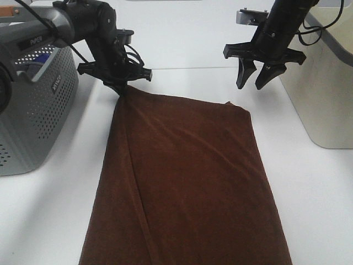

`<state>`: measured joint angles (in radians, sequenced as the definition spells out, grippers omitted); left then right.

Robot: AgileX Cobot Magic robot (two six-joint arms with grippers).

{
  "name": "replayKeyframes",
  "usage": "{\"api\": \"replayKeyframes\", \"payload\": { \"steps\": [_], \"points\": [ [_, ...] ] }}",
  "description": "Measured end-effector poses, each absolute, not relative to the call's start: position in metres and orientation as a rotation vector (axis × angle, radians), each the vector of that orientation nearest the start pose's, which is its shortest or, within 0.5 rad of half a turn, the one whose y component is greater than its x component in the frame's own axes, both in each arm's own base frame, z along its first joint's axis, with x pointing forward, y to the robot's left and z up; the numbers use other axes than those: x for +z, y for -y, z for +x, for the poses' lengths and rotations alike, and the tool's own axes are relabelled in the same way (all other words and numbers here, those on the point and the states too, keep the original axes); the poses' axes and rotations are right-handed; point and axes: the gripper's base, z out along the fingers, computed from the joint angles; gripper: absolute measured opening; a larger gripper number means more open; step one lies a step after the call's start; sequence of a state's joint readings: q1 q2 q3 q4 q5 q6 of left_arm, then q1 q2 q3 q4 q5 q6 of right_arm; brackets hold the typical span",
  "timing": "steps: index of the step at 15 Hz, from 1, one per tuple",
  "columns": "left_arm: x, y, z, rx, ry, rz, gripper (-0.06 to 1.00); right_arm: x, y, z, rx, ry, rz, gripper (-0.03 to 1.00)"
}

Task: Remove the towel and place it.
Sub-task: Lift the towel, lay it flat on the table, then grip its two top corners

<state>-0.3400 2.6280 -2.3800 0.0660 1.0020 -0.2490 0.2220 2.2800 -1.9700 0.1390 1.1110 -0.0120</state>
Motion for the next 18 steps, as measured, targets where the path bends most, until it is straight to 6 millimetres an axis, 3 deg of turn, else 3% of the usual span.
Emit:
{"api": "replayKeyframes", "payload": {
  "steps": [2,7,18],
  "points": [
    [0.128,0.177,0.517,-0.050,-2.783,0.159,0.01,0.185,-0.118,0.474,0.229,-2.876,-0.265,0.50],
    [0.126,0.176,0.513,-0.040,-2.838,0.174,0.01,0.130,-0.121,0.486,0.224,-2.899,-0.244,0.51],
    [0.127,0.177,0.515,-0.057,-2.815,0.179,0.01,0.113,-0.131,0.502,0.337,-2.726,-0.259,0.52]
  ]
}}
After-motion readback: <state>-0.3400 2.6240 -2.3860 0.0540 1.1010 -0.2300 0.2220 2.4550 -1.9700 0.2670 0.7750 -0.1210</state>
